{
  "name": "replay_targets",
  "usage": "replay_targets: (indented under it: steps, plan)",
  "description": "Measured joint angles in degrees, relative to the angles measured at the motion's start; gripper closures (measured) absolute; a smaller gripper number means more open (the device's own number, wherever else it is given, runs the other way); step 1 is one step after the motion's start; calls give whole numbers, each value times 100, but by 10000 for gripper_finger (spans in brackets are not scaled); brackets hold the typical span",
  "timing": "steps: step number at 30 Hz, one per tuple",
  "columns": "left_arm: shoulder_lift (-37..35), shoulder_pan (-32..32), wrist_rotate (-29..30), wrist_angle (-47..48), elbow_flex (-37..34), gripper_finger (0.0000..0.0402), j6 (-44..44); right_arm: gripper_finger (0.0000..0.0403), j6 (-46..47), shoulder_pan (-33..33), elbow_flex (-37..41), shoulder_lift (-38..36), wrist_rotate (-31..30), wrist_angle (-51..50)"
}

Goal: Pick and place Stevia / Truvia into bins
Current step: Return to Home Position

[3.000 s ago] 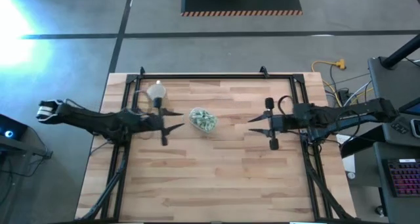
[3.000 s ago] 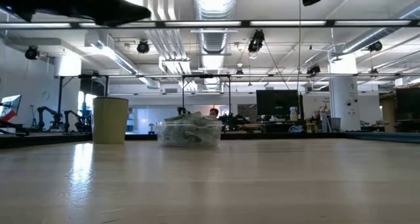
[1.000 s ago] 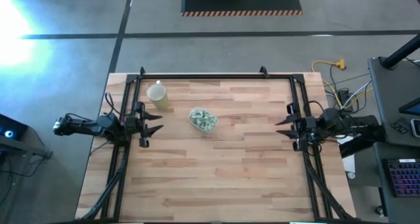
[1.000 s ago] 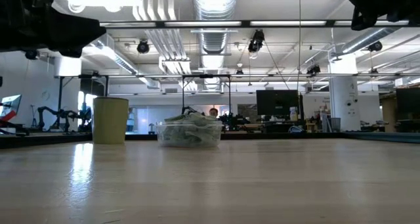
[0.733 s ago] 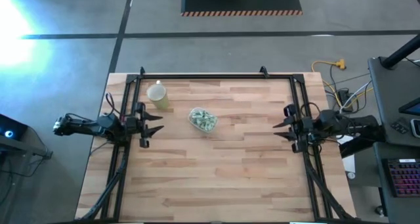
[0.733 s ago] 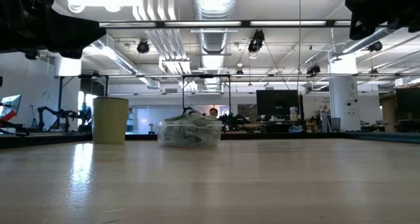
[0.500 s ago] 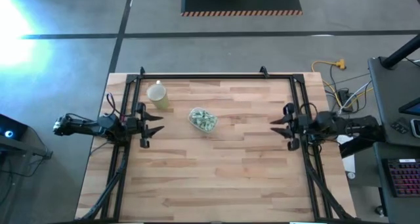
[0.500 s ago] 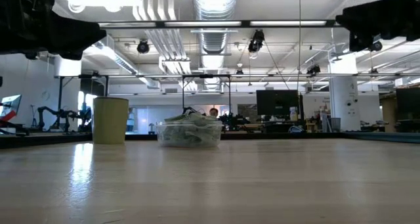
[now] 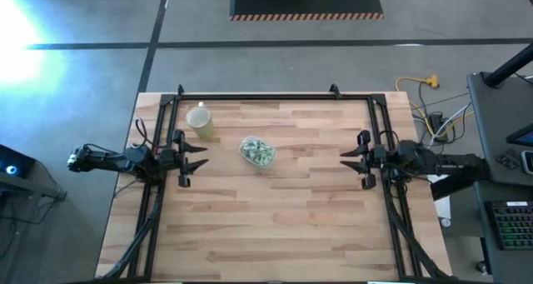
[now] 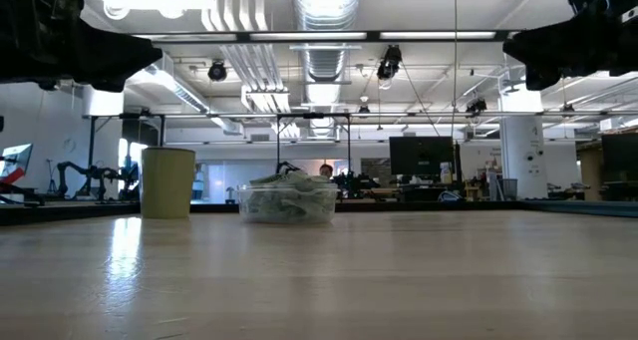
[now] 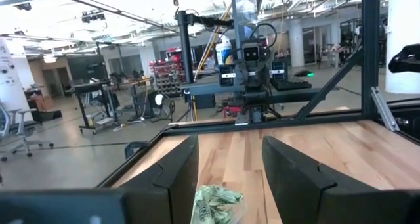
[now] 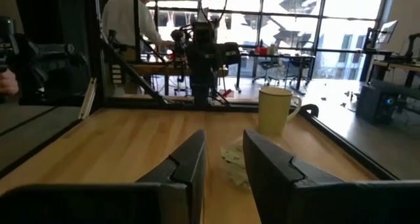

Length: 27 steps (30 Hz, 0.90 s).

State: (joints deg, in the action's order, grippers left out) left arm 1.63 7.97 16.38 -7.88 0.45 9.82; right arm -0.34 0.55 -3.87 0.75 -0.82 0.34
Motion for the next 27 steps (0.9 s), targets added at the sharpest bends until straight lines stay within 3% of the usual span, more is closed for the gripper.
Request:
replay_targets:
  steps: [5,27]
  plan:
    - [-1,0,0,64,-4,249,-7,310,-55,-303,164,0,412,-12]
    - [134,0,-24,458,-13,249,-38,317,-261,-360,305,59,380,-37]
